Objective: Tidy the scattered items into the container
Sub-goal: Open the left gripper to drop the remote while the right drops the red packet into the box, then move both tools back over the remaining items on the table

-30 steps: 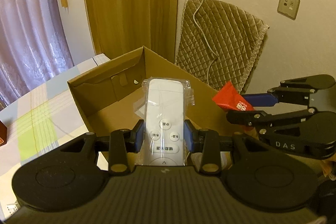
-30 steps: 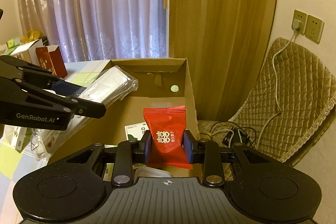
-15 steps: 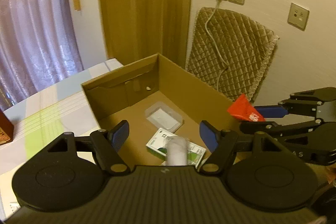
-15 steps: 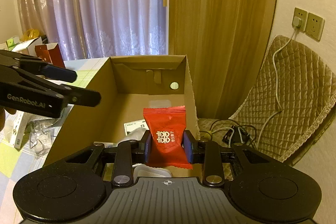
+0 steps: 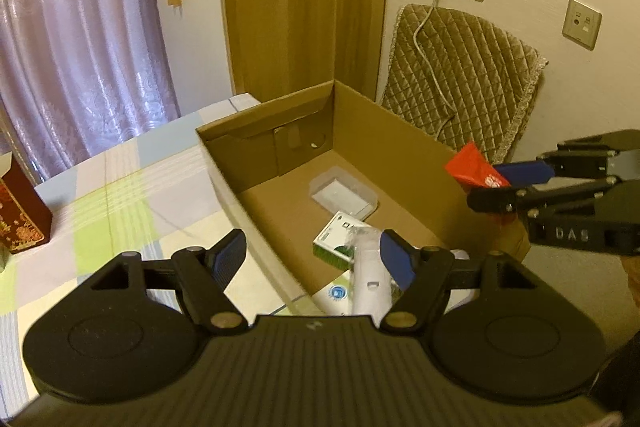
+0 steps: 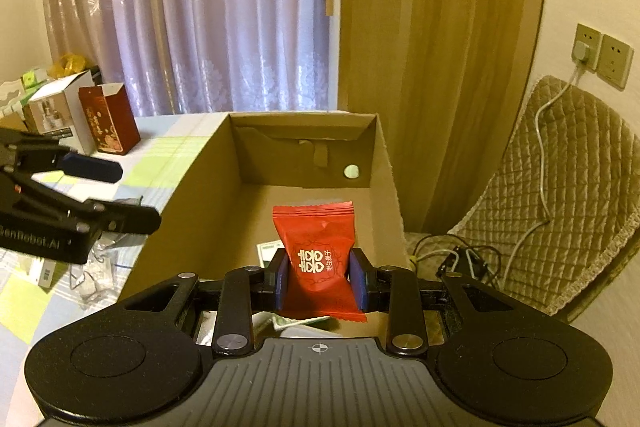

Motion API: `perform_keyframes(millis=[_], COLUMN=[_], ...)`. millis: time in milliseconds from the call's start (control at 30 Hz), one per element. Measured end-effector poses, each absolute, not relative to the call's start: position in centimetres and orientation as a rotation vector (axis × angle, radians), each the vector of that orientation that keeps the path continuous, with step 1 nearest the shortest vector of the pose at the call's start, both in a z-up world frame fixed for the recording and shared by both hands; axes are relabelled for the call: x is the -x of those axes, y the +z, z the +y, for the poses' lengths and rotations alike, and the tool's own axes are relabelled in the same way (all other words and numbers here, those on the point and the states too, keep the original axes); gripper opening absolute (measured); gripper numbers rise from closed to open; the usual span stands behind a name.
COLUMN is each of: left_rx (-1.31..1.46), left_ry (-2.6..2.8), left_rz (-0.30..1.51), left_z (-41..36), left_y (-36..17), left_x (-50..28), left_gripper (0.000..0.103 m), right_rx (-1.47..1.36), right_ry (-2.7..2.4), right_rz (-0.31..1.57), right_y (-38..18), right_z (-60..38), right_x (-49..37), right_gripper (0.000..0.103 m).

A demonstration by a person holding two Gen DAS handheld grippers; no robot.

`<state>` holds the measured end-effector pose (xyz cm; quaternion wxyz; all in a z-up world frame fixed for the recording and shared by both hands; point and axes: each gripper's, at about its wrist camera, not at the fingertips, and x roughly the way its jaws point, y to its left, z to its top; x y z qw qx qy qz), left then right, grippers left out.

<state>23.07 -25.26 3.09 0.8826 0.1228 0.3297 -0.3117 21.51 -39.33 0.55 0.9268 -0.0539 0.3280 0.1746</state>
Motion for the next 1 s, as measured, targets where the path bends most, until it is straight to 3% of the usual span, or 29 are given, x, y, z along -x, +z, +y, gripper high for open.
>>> perform_keyframes(millis=[300,333,367,400,433,1000], left_rx=[-0.246,-0.247,-0.248,-0.246,-0.243,-0.236], left_ry=[-0.632,-0.631,-0.629,-0.627,-0.627,-0.61], left_rz=[0.691,0.689,0.689,0.688,0.689,0.677], left_z=[-23.5,-23.5,-23.4,-23.2,-23.1,-21.0], left_y=[3.1,3.1,3.1,3.1,3.1,3.8], left_x=[-23.0,-23.0,-23.0,-22.9,-22.9,-21.9], left_gripper=[0.07,0.07,0.07,0.07,0.07,0.07], right_rx=[0.112,0.105,0.099,0.095,0.092,0.094], right_ry=[0.387,0.384,0.378,0.371,0.367,0.372], right_rz=[0.662,0.662,0.658,0.646,0.629,0.634], right_y=[0.7,0.7,0.7,0.7,0.8,1.9], right_z=[-37.5,-37.6,-37.6,-37.8,-38.0,-38.2], right_x=[-22.8,-22.9,-22.8,-22.6,-22.4,-21.3], right_gripper=[0.035,0.04,0.051,0.08,0.088,0.088])
